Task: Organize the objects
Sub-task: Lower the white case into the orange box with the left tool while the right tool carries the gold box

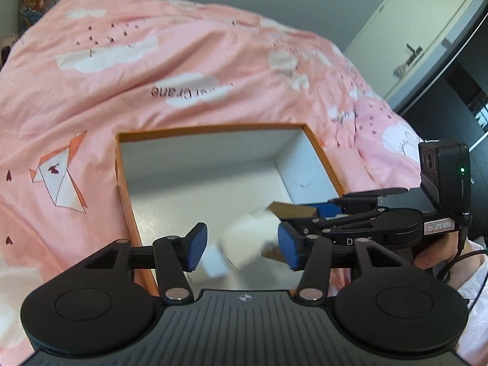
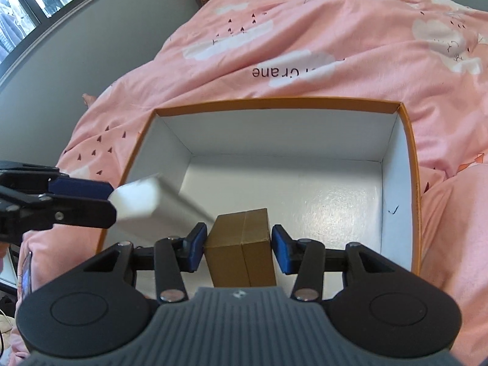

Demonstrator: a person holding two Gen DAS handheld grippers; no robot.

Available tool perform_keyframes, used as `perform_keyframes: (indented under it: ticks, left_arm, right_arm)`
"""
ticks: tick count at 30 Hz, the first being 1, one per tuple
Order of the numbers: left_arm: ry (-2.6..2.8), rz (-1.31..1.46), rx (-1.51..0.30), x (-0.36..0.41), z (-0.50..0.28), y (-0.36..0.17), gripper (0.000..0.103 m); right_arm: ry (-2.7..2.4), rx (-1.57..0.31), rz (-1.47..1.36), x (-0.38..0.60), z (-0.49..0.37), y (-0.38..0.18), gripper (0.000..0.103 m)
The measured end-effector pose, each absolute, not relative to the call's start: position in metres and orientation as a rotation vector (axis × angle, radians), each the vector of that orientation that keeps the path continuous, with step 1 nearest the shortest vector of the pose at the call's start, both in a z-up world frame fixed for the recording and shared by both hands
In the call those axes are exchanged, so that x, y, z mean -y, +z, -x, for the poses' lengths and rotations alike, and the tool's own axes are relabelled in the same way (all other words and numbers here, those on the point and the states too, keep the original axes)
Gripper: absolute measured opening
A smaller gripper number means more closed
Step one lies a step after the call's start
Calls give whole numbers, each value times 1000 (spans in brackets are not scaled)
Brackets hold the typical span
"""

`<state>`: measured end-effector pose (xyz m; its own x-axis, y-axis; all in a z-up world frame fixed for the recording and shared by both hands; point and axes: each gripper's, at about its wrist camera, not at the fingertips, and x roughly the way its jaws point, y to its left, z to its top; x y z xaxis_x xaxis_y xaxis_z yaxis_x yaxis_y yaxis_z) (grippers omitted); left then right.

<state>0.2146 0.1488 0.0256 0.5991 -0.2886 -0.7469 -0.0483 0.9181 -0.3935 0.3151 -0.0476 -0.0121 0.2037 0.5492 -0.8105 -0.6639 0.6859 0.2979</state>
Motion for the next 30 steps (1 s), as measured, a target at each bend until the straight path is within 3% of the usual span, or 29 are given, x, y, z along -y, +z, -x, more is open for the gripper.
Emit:
perform_keyframes:
  ticks: [9, 14, 20, 26, 30]
  left_arm:
    - [-138, 385, -862, -142, -199, 18, 80]
    - [-105, 398, -840, -129, -179, 20, 86]
    - [-82, 390, -864, -107, -161, 25, 85]
    - [-41, 447, -952, -104, -159, 0, 62]
    - [-51, 511, -931, -111, -158, -10, 64]
  right_arm:
    - [854, -1118, 120, 38, -323, -23, 49]
    - [857, -1127, 130, 39, -321, -26, 49]
    - [861, -1129, 123, 45, -319, -25, 49]
    - [870, -1118, 137, 53, -314, -17, 49]
    - [869, -1122, 142, 55, -313, -16, 49]
